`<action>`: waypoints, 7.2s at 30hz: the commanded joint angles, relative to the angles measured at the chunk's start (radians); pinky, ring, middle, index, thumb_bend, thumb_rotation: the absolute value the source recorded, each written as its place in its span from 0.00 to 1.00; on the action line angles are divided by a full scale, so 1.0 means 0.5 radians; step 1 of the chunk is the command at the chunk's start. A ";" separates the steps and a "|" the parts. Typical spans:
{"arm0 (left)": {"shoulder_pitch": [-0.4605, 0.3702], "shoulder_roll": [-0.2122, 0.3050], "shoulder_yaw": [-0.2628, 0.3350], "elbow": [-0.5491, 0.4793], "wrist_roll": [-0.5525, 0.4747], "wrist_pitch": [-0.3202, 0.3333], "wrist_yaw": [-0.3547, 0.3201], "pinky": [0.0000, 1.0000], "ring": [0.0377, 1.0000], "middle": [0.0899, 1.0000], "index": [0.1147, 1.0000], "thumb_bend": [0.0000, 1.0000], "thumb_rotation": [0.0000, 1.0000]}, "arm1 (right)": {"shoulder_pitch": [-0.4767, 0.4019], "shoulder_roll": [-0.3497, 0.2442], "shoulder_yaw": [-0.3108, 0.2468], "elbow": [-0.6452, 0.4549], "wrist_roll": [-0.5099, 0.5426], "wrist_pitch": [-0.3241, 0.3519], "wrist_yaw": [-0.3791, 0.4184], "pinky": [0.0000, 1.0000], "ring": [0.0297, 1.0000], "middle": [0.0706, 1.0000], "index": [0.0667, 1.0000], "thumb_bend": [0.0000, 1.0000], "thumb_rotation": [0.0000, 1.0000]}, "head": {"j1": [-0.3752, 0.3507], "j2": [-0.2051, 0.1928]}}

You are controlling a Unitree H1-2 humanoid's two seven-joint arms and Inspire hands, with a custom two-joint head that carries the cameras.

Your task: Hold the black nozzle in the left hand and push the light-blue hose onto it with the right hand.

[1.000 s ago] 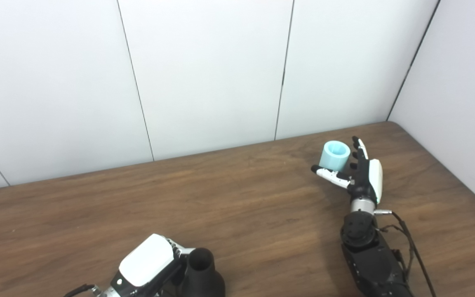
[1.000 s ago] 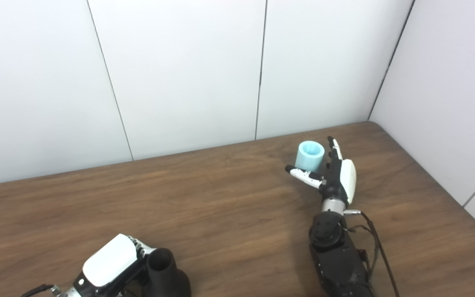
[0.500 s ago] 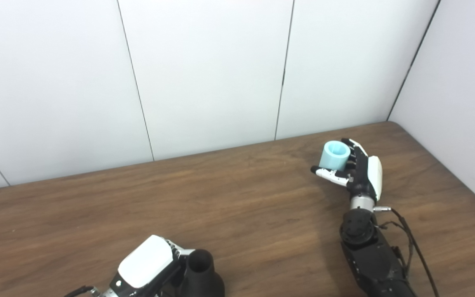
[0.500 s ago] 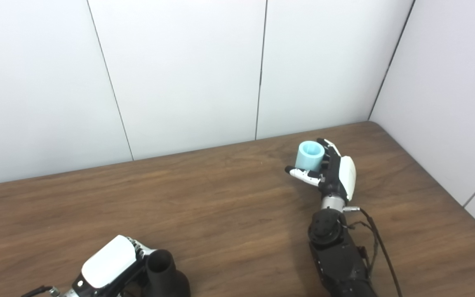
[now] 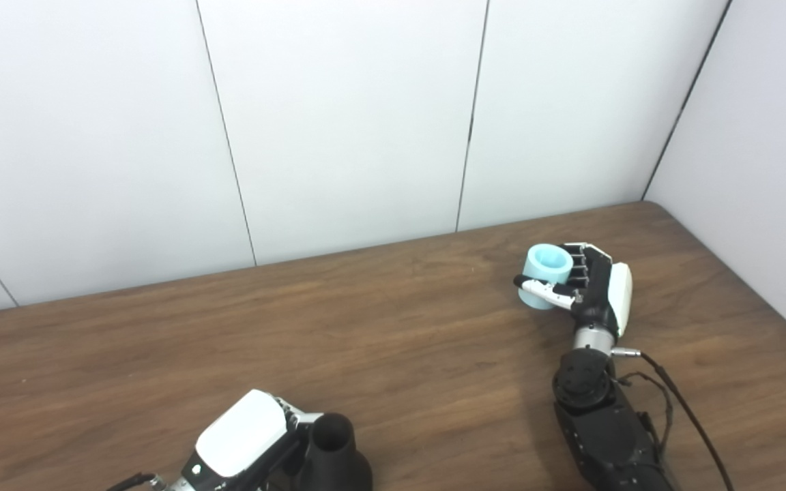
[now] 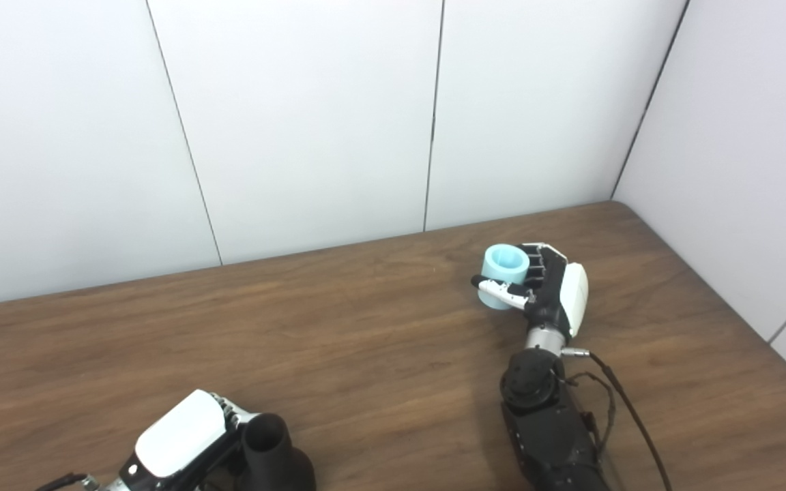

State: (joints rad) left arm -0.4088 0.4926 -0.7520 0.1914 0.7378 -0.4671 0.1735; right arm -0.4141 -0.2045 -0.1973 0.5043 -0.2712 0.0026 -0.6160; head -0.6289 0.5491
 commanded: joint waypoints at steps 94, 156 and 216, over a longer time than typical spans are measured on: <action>0.133 -0.360 0.212 0.264 0.374 0.117 -0.161 0.16 0.19 0.41 0.41 0.52 0.00 | 0.778 0.182 0.776 -2.234 -0.026 0.291 1.519 0.26 0.36 0.45 0.51 0.51 0.00 | 1.058 0.165; 0.177 -0.347 0.192 0.167 0.415 0.168 -0.227 0.19 0.22 0.33 0.42 0.52 0.00 | 0.710 0.184 0.818 -1.751 -0.259 -0.309 1.433 0.27 0.35 0.44 0.51 0.51 0.00 | 1.063 0.147; 0.178 -0.345 0.189 0.139 0.401 0.176 -0.246 0.19 0.22 0.32 0.42 0.52 0.00 | 0.741 0.161 0.789 -1.645 -0.681 -0.546 1.209 0.27 0.37 0.44 0.50 0.51 0.00 | 1.064 0.161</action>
State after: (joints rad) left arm -0.3648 0.3172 -0.6165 0.2285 0.8914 -0.3976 0.1185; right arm -0.0417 -0.1178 0.2005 -0.3279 -0.5781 -0.2770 -0.0134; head -0.0966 0.6289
